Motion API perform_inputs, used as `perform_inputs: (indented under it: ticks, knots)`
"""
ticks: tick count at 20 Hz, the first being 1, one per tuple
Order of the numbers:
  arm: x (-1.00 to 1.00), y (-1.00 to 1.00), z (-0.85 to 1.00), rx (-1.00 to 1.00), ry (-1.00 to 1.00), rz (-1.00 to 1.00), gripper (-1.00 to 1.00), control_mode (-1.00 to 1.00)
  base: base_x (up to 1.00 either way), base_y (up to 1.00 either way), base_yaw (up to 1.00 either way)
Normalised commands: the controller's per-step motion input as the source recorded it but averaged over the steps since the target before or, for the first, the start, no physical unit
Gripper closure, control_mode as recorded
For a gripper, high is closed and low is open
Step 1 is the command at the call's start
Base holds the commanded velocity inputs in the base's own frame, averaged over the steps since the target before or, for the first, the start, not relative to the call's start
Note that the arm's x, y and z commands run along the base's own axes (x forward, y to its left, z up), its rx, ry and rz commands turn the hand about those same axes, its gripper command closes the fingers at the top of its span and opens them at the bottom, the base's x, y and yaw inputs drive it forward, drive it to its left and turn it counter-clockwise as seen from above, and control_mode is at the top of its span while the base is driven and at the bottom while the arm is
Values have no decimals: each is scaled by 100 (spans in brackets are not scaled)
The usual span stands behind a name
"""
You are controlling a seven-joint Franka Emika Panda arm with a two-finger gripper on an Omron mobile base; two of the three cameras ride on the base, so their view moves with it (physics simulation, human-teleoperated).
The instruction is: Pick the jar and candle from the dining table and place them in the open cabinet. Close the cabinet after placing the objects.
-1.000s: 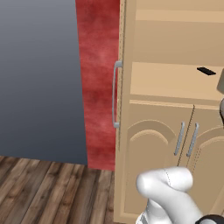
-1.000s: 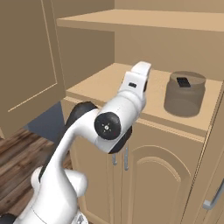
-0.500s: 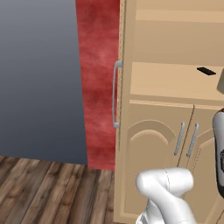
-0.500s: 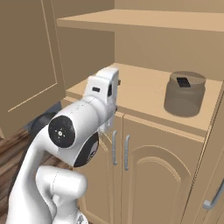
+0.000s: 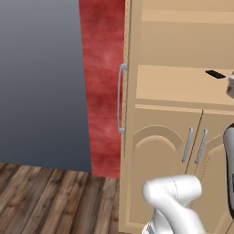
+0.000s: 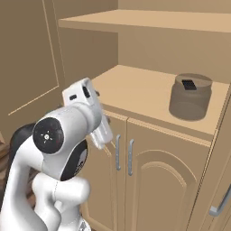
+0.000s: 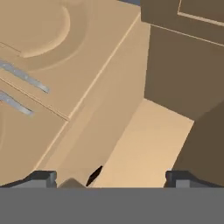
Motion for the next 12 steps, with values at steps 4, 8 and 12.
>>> perform_inputs:
  ticks: [4, 8, 12]
  knots:
    - [-39, 36, 0, -50, 33, 24, -100, -100, 0, 0, 0]
    - [-62, 30, -18, -48, 23, 18, -100, -100, 0, 0, 0]
    - [0, 6, 0, -2, 2, 1, -100, -100, 0, 0, 0]
